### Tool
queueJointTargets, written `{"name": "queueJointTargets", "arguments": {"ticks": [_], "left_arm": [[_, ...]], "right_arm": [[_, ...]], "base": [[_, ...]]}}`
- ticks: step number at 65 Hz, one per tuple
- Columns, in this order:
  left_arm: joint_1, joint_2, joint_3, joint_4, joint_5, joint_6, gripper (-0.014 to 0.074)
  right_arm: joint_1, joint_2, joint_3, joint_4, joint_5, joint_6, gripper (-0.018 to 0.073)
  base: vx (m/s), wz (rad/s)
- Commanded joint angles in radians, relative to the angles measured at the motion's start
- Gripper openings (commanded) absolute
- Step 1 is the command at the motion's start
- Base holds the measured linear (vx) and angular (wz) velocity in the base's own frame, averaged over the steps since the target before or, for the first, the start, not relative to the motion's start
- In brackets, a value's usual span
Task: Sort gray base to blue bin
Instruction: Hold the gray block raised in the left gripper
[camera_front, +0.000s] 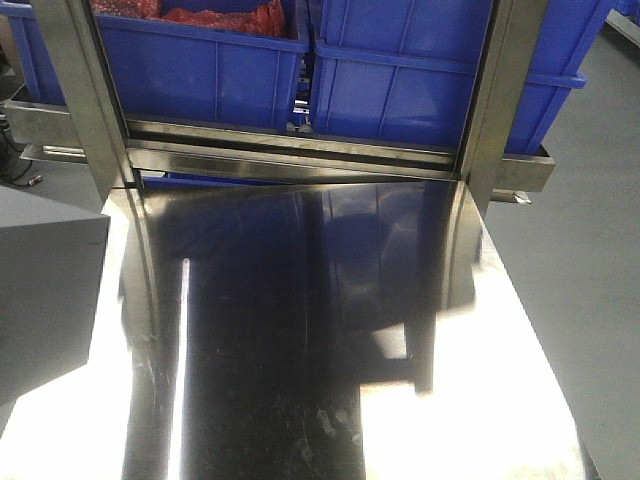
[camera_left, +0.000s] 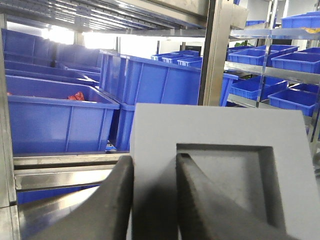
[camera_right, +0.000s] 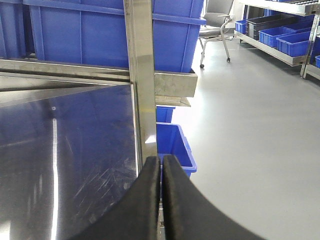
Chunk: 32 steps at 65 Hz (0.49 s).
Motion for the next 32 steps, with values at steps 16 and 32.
{"name": "queueJointTargets", "arguments": {"ticks": [16, 32], "left_arm": [[-0.004, 0.008, -0.031, -0.016, -0.101, -0.007, 0.0002], [-0.004, 0.008, -0.031, -0.016, -0.101, -0.007, 0.0002]], "right_arm": [[0.000, -0.002, 0.002, -0.007, -0.074, -0.013, -0.0005], [0.000, -0.002, 0.002, -0.007, -0.074, -0.013, -0.0005]], "base": [[0.00, 0.00], [0.00, 0.00]]}}
